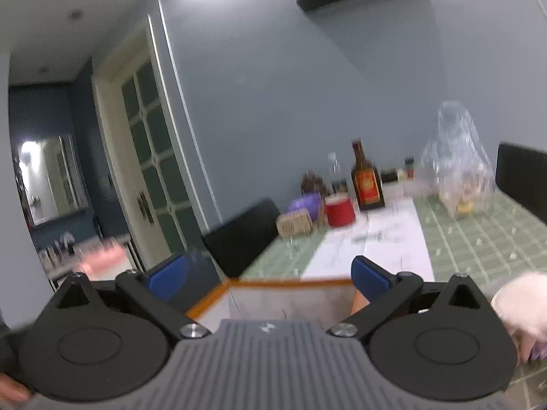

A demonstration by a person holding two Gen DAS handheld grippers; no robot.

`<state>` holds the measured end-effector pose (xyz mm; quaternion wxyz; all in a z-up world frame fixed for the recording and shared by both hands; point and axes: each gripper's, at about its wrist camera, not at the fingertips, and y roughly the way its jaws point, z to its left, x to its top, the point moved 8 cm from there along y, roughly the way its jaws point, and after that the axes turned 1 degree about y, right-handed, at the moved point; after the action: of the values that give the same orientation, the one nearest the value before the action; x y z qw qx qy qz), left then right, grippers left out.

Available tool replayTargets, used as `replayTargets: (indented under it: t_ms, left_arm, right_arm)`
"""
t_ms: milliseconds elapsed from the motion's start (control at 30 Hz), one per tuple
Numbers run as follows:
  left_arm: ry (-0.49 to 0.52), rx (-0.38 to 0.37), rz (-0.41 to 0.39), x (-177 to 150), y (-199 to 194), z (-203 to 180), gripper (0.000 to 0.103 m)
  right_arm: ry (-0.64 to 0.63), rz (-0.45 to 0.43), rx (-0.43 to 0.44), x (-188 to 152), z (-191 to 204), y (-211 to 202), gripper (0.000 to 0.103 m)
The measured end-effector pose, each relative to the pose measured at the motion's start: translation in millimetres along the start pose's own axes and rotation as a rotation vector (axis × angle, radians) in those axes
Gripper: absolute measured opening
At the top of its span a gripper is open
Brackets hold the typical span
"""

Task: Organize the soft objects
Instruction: 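Move the right gripper to the crocheted orange strawberry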

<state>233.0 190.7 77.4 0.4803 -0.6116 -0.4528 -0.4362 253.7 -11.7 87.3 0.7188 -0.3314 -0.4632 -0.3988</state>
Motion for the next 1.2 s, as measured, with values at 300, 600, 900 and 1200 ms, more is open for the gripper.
replayTargets:
  t_ms: [300, 600, 900, 1200]
  left_arm:
    - [0.048, -0.034, -0.003, -5, 1, -18, 0.094]
    - [0.062, -0.151, -0.014, 0, -13, -46, 0.093]
    - [0.217, -0.215, 0.107, -14, -28, -111, 0.093]
    - [0.351, -0.080, 0.124, -22, -28, -149, 0.093]
  right_arm:
    - [-0.064, -0.087, -0.046, 23, -82, -83, 0.101]
    - [0.243, -0.010, -0.441, -30, -241, -93, 0.100]
    - [0.227, 0.201, -0.528, -51, -262, -100, 0.100]
    - [0.261, 0.398, -0.429, -78, -258, -96, 0.043]
